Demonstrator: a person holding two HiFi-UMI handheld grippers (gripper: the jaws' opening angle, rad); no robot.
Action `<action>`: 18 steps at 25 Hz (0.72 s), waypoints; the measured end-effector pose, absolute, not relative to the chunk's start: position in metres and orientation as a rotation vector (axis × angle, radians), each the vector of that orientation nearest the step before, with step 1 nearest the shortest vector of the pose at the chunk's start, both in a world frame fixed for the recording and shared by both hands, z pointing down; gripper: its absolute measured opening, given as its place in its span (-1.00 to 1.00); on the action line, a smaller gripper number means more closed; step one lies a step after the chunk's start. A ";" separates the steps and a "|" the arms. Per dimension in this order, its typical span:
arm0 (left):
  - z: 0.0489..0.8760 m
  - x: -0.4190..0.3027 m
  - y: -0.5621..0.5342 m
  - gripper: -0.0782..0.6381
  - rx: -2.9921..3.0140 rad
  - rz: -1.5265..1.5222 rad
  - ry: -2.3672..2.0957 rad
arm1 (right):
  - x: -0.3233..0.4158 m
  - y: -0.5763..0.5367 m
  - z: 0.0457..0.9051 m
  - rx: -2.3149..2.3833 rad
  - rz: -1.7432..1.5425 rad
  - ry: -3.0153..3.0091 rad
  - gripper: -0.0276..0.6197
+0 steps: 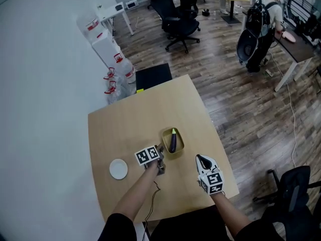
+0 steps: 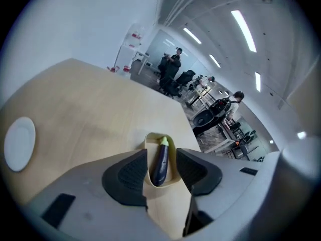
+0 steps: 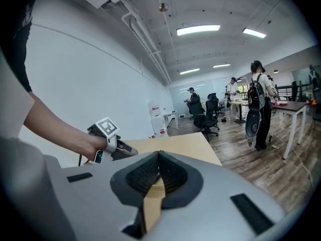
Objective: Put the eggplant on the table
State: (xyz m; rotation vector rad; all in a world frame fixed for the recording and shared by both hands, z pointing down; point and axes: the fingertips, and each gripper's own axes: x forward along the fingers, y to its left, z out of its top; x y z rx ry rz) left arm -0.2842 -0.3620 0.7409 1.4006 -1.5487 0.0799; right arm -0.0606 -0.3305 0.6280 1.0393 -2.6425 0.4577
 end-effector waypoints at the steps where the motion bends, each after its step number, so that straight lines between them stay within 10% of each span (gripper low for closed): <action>1: 0.723 -0.283 -0.359 -0.34 1.457 0.088 -1.580 | -0.064 -0.324 0.622 1.037 0.440 -2.653 -0.73; 18: 0.558 -0.211 -0.124 -0.34 1.822 -0.217 -1.736 | -0.059 -0.189 0.533 1.093 0.269 -2.674 -0.73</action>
